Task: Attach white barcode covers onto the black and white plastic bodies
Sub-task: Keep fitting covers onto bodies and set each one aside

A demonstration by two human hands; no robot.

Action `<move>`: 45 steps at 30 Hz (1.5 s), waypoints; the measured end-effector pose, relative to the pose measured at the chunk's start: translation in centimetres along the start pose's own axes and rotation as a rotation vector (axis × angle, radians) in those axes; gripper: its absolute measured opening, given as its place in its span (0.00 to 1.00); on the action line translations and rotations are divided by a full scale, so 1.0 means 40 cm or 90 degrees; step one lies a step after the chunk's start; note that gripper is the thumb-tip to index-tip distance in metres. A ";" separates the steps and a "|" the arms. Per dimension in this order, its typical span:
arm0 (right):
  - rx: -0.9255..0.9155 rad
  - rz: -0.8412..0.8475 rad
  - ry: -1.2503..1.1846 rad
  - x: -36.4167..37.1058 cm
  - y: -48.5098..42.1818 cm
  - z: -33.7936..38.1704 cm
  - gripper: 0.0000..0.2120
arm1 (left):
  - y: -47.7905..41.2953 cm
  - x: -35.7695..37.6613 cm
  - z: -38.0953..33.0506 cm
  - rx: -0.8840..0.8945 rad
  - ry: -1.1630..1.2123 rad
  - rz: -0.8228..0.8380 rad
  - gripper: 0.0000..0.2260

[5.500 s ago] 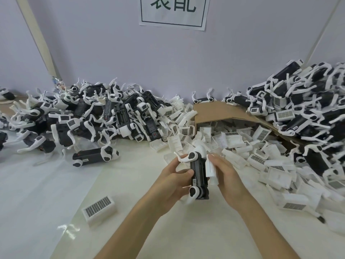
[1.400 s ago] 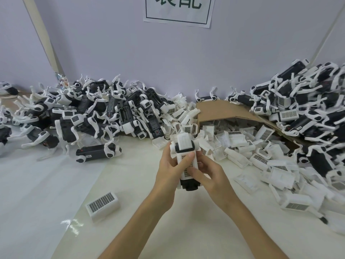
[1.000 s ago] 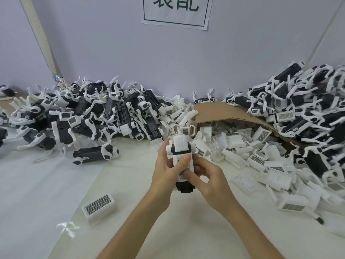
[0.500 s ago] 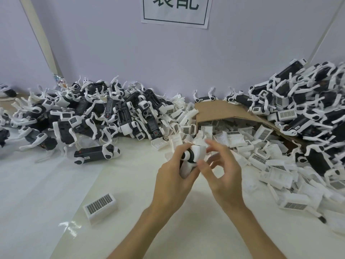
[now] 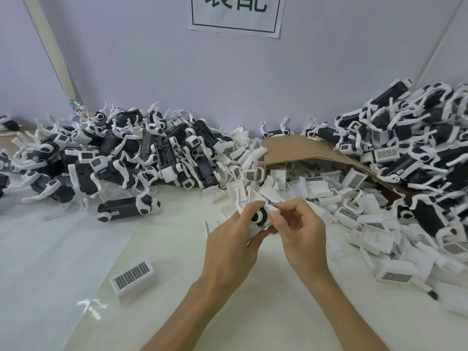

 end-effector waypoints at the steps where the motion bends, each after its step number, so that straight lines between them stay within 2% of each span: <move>1: 0.005 0.008 -0.007 0.000 -0.001 0.002 0.04 | 0.000 0.001 0.003 -0.006 0.006 0.004 0.21; 4: 0.018 0.061 -0.029 -0.008 -0.013 0.006 0.06 | -0.001 0.003 0.012 -0.044 0.064 0.045 0.23; 7: 0.036 0.157 -0.012 -0.019 -0.029 0.007 0.15 | -0.003 0.006 0.014 -0.065 0.135 0.114 0.23; 10: 0.087 0.226 -0.059 -0.015 -0.027 0.006 0.15 | -0.003 0.010 0.011 -0.105 0.228 0.179 0.25; 13: 0.092 0.198 -0.032 -0.016 -0.033 -0.001 0.11 | -0.006 0.011 0.018 -0.176 0.315 0.213 0.30; 17: 0.113 0.194 0.004 -0.021 -0.040 -0.006 0.12 | -0.015 0.011 0.029 -0.213 0.315 0.265 0.31; 22: 0.180 0.308 0.017 -0.054 -0.056 -0.010 0.14 | -0.017 0.007 0.028 -0.253 0.335 0.319 0.27; 25: 0.233 0.329 0.017 -0.084 -0.069 -0.011 0.13 | -0.024 -0.003 0.019 -0.246 0.285 0.255 0.21; 29: 0.312 0.284 0.035 -0.120 -0.115 -0.015 0.13 | -0.050 -0.049 0.039 -0.245 0.273 0.004 0.09; 31: 0.302 0.167 0.039 -0.146 -0.182 0.016 0.12 | -0.059 -0.067 0.052 -0.265 0.278 -0.077 0.06; 32: 0.299 0.059 0.006 -0.171 -0.234 0.039 0.11 | -0.060 -0.072 0.055 -0.271 0.273 -0.101 0.08; 34: 0.318 -0.147 -0.195 -0.231 -0.361 0.101 0.14 | -0.059 -0.075 0.053 -0.273 0.261 -0.120 0.11; 36: 0.288 -0.236 -0.480 -0.284 -0.494 0.172 0.24 | -0.055 -0.070 0.043 -0.267 0.260 -0.113 0.15; 37: 0.279 -0.255 -0.519 -0.303 -0.549 0.198 0.26 | -0.053 -0.067 0.037 -0.264 0.263 -0.104 0.17; 39: 0.272 -0.262 -0.330 -0.306 -0.597 0.212 0.25 | -0.053 -0.065 0.027 -0.251 0.263 -0.086 0.19; 41: 0.248 -0.257 -0.126 -0.279 -0.564 0.172 0.19 | -0.051 -0.064 0.019 -0.230 0.246 -0.070 0.20; 44: 0.253 -0.234 -0.016 -0.209 -0.405 0.065 0.07 | -0.044 -0.060 0.017 -0.228 0.224 -0.056 0.19; 45: 0.249 -0.234 0.026 -0.188 -0.340 0.021 0.06 | -0.043 -0.059 0.019 -0.232 0.218 -0.050 0.19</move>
Point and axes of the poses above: each hand's wrist, its own y-axis away from the middle knuckle, its own x-axis out of the palm, z = x × y, the point moved 3 cm from there along -y, towards the middle knuckle, and after that the axes turned 12 degrees about -z, right-handed, at the moved point
